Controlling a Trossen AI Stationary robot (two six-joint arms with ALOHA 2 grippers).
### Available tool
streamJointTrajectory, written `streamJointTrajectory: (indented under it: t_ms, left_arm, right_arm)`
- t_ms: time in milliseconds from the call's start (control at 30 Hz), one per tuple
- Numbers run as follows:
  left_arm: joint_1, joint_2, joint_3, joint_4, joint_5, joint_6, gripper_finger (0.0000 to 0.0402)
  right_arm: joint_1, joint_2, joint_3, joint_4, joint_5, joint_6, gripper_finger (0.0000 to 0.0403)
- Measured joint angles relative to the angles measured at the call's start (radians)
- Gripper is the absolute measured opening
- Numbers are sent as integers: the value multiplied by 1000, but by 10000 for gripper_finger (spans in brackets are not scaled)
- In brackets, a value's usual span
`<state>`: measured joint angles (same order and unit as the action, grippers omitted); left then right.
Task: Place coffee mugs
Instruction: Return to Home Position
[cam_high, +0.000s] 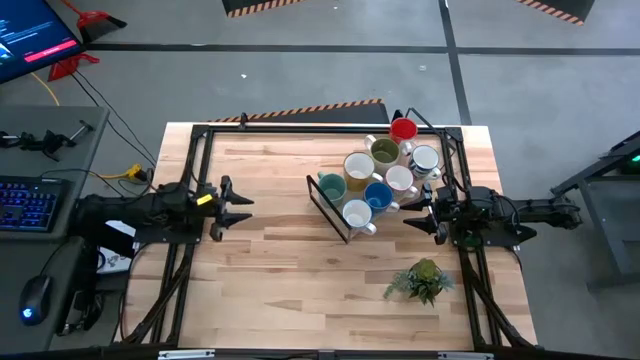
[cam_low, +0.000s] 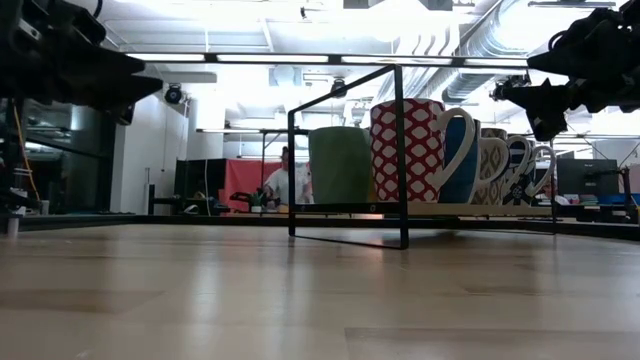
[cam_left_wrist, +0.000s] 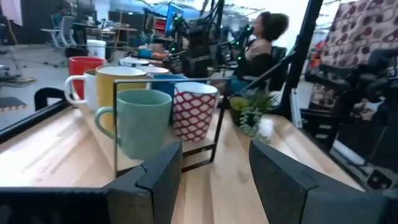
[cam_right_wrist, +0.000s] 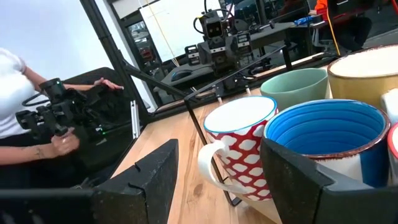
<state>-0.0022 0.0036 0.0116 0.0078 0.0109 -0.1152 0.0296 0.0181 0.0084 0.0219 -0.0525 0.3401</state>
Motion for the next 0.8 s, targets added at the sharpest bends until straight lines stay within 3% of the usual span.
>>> streamJointTrajectory:
  t_ms: [800]
  left_arm:
    - [-4,11,0,4,0,-13,177]
  right_arm:
    - [0,0,0,0,0,0,210]
